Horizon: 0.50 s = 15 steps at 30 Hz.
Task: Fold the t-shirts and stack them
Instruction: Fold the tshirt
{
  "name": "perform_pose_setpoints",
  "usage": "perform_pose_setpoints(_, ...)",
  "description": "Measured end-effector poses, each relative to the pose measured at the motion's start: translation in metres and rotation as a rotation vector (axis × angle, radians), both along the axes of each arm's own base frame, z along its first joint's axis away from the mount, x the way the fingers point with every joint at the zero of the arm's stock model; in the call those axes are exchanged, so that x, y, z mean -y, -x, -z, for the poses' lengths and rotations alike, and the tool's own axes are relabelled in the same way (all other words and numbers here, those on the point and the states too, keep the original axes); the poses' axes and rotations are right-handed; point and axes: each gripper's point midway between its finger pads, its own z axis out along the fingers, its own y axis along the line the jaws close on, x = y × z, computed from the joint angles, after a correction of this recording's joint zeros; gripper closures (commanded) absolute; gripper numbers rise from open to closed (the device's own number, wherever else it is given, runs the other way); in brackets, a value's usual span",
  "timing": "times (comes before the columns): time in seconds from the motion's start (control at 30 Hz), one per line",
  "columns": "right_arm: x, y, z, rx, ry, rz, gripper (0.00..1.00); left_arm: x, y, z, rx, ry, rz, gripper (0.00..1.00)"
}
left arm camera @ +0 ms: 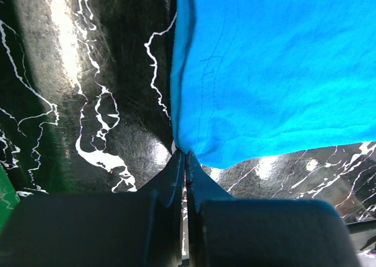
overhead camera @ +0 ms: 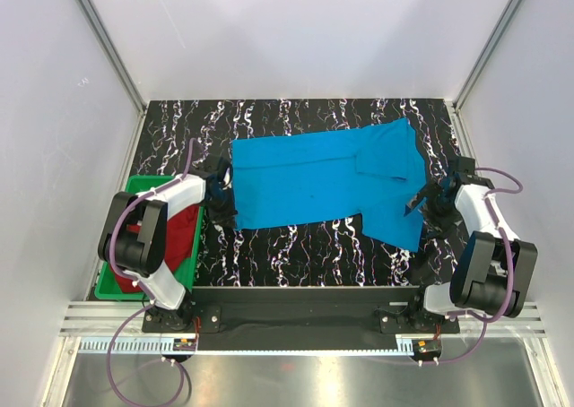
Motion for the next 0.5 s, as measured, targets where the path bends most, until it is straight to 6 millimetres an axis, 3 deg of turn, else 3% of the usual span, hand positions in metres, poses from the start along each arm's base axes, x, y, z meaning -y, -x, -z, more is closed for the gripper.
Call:
perform_pose_setpoints(0.23, 0.023, 0.005, 0.008, -0.033, 0.010, 0.068, 0.22, 0.000, 0.000, 0.000, 0.006, -0.002, 0.014, 1.00)
perform_pose_setpoints(0.33, 0.025, 0.004, 0.021, -0.065, -0.002, 0.065, 0.35, 0.000, 0.000, -0.001, 0.009, 0.001, 0.019, 1.00)
perform_pose_setpoints(0.5, 0.025, -0.002, 0.037, -0.088, -0.018, 0.057, 0.41, 0.001, 0.000, -0.004, 0.015, 0.008, 0.025, 1.00)
